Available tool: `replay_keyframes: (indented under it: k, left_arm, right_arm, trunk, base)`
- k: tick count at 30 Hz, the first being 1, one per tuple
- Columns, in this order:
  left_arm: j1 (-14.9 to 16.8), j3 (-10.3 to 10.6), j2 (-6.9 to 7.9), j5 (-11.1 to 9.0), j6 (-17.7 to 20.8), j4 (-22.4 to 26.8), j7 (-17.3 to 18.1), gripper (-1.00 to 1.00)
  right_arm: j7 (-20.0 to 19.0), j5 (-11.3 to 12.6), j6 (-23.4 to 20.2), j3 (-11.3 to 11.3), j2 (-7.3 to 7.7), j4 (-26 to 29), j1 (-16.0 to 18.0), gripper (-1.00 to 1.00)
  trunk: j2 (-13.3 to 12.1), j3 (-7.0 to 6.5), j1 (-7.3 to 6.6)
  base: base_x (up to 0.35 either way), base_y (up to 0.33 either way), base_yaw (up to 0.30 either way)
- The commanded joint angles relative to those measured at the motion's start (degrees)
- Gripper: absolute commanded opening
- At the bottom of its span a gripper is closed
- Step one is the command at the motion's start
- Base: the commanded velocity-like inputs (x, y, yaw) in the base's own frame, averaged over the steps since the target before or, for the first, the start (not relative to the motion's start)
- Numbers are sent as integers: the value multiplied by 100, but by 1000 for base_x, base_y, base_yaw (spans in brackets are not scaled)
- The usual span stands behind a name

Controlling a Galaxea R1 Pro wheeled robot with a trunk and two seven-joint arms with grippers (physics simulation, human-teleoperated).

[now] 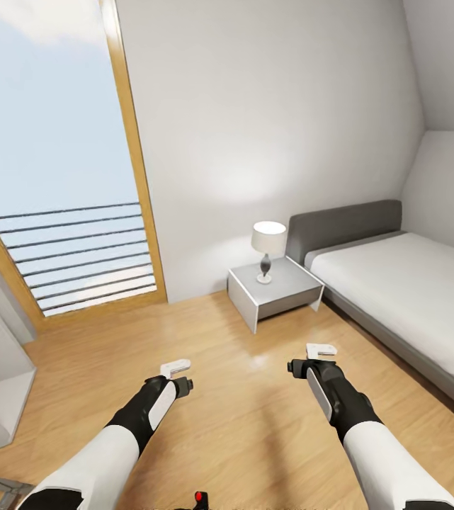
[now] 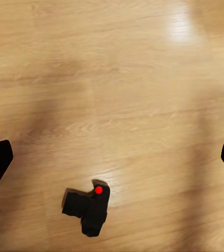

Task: Attach the digital camera to the camera tripod in the bedroom.

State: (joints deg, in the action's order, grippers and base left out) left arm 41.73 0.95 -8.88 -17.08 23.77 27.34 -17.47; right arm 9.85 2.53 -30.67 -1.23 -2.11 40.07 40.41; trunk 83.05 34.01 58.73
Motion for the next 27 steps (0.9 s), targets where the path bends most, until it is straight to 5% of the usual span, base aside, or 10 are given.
replay_keyframes:
  k: [1, 27]
  left_arm:
    - [2, 11, 0, -56, 19, 10, -42, 100]
    - [2, 29, 17, -75, 31, -132, -126, 100]
  right_arm:
    - [25, 28, -25, -11, -6, 9, 2, 100]
    - [35, 28, -9, -10, 2, 9, 1, 100]
  trunk:
    - [3, 15, 0]
    - [3, 254, 0]
  base:
    - [0, 0, 61]
    - [0, 0, 62]
